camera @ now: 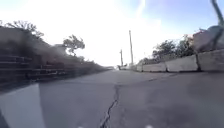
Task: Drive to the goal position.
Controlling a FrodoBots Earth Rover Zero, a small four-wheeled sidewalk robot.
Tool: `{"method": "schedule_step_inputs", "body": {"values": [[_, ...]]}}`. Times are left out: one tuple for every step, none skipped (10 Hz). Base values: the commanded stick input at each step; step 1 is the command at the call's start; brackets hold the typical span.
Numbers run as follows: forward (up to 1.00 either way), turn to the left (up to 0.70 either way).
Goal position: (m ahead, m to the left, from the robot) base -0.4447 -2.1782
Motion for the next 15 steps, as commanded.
{"method": "schedule_step_inputs", "body": {"values": [[0.7, 0.0], [0.7, 0.0], [0.7, 0.0], [0.7, 0.0], [0.7, 0.0], [0.7, 0.0], [0.7, 0.0], [0.7, 0.0], [0.7, 0.0], [0.7, 0.0], [0.7, 0.0], [0.7, 0.0], [0.7, 0.0], [0.7, 0.0], [0.7, 0.0]]}}
